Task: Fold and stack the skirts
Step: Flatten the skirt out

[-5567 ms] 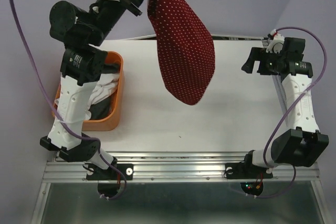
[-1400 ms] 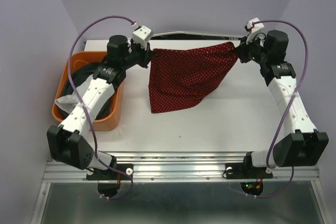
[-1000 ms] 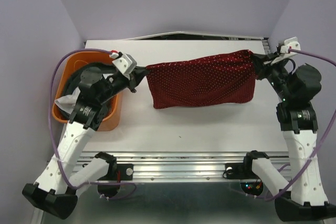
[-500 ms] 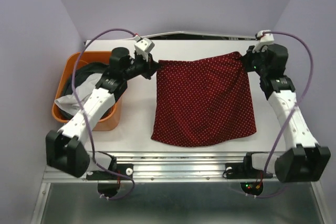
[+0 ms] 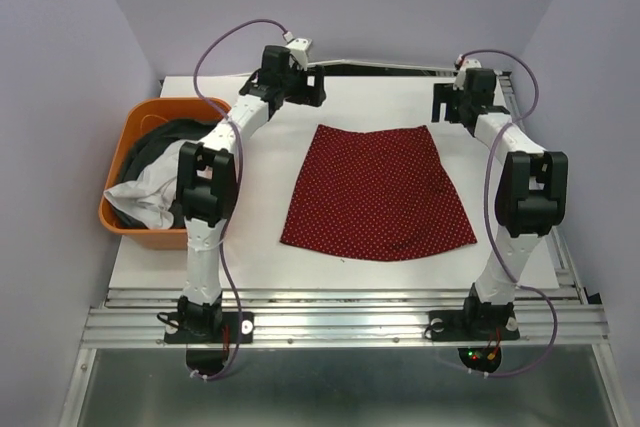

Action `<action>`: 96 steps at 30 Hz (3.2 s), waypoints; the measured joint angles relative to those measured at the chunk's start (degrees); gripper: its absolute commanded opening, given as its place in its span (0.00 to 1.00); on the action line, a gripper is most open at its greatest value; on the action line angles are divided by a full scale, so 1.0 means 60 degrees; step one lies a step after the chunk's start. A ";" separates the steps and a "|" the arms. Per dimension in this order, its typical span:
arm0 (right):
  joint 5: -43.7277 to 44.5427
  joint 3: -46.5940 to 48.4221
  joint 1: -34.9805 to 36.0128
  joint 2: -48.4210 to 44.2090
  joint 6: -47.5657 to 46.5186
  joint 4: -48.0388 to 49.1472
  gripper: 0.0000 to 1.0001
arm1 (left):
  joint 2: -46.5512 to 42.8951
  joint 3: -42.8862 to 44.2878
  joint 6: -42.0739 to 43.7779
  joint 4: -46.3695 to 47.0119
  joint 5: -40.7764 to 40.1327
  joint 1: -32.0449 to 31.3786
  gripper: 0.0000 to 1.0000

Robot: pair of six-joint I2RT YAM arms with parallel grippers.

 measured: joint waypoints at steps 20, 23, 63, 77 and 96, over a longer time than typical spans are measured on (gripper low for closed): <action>-0.2335 0.0229 -0.0138 0.0353 -0.1716 -0.2047 0.65 | -0.3920 -0.6459 -0.0557 0.0055 0.0521 0.0375 0.76; -0.2444 -0.0284 -0.0357 0.0299 -0.1909 -0.2557 0.65 | -0.3690 -0.6419 -0.0350 0.0062 0.0597 0.0339 0.74; -0.6022 0.6317 -0.0827 0.5413 0.1967 -0.1621 0.72 | -0.1563 -0.3967 0.0368 0.0029 0.0466 -0.0266 0.78; -0.3249 0.1064 -0.0958 0.0852 -0.1472 -0.3209 0.51 | 0.0204 -0.0903 0.0310 -0.0098 -0.0204 0.0058 0.76; -0.3034 0.0219 -0.1213 0.1075 -0.2466 -0.3982 0.04 | 0.2142 0.0146 0.0288 -0.0124 0.0047 0.0288 0.00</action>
